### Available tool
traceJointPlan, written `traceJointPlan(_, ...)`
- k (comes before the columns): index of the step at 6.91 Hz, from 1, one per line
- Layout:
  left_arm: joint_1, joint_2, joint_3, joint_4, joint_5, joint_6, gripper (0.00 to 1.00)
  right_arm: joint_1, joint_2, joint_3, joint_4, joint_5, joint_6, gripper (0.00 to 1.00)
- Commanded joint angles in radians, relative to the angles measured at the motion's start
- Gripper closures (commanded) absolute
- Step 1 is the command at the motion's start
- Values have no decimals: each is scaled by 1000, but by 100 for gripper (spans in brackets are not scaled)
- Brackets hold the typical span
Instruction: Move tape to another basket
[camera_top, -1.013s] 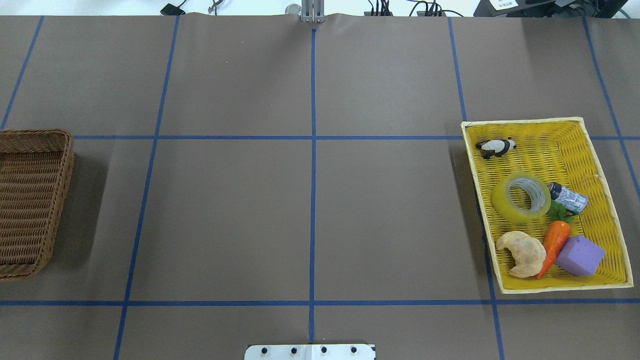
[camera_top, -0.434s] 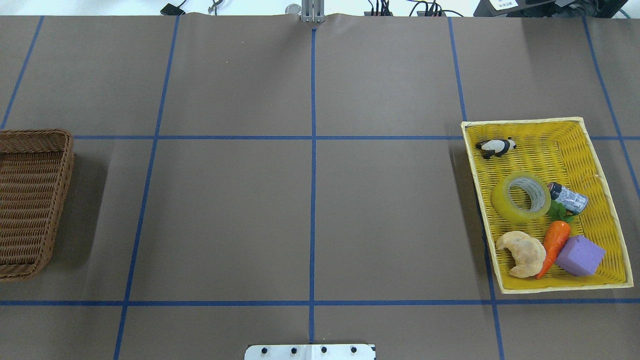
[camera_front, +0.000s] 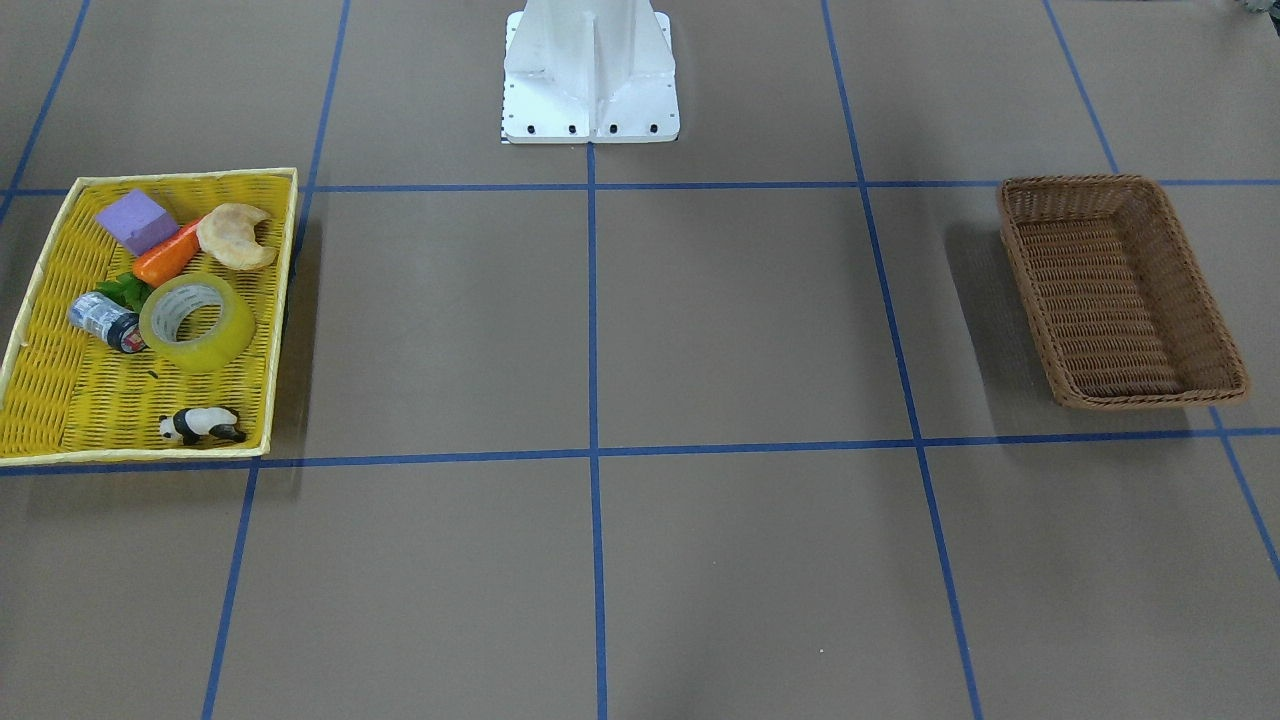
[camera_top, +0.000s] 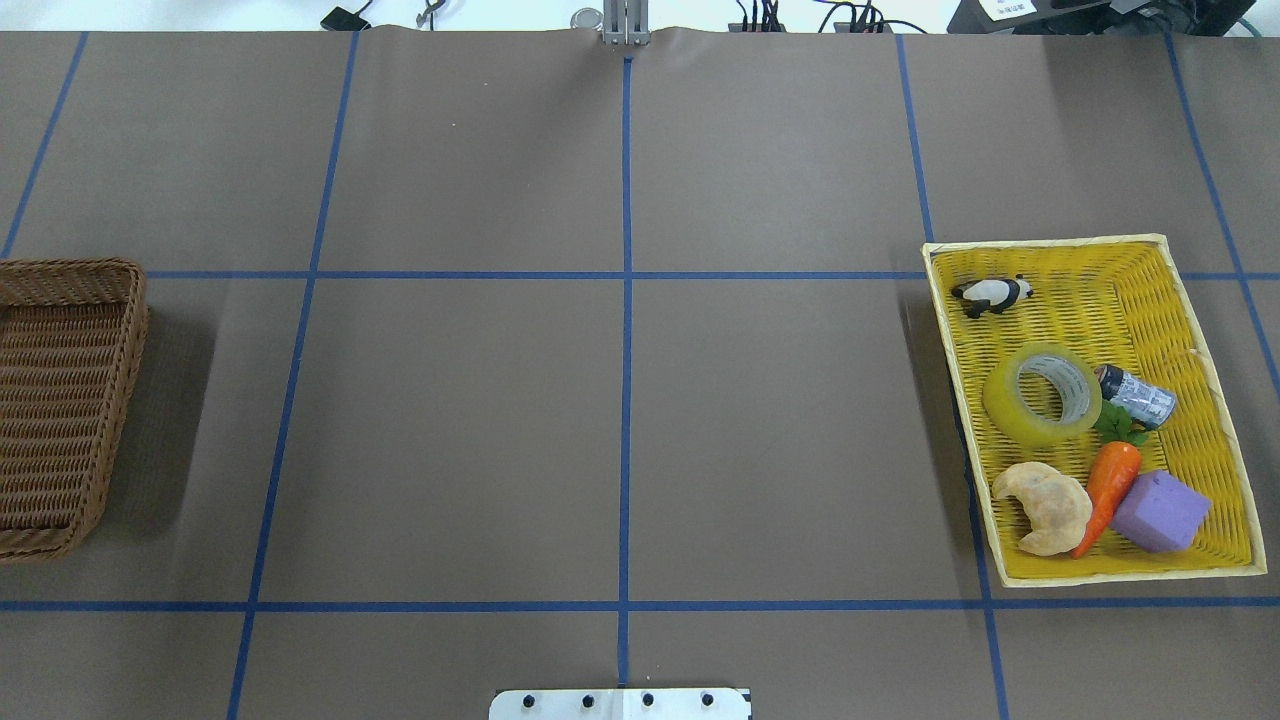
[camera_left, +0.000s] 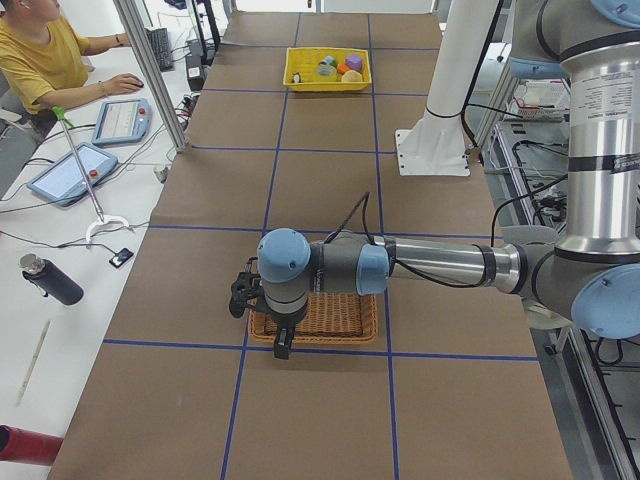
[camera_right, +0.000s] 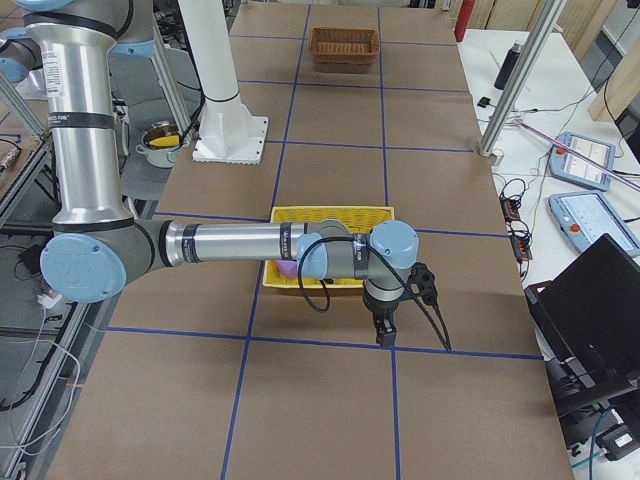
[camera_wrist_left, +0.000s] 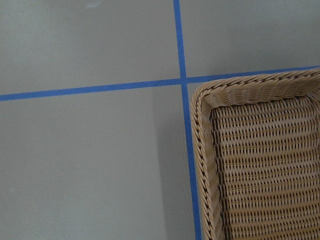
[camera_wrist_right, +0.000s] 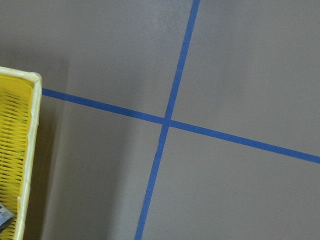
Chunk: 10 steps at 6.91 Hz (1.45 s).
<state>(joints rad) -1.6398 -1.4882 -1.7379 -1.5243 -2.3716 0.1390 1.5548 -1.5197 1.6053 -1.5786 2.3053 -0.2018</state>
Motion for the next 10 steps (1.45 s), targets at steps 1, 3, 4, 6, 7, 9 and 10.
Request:
traceJointPlan(1,0,-3,7,-96,2,-2,1,-13,1,36,166,0,10,0)
traceJointPlan(3,0,-16,6,-131,0,-1,1,-15,-2,44,256,83,121,0)
traceJointPlan(4,0,-48,12,-164,5,-9,1,-15,-5,39,317,120,131,0)
traceJointPlan(6,0,-50,32,-183,0,-1,1,-66,-10,44,431,172,209,0)
traceJointPlan(7,0,-50,53,-220,0,-2,1,-167,7,45,507,168,247,0)
traceJointPlan(9,0,-53,92,-276,0,-6,1,-328,27,79,627,110,464,0)
traceJointPlan(10,0,-53,93,-280,0,-6,1,-414,15,87,643,24,502,0)
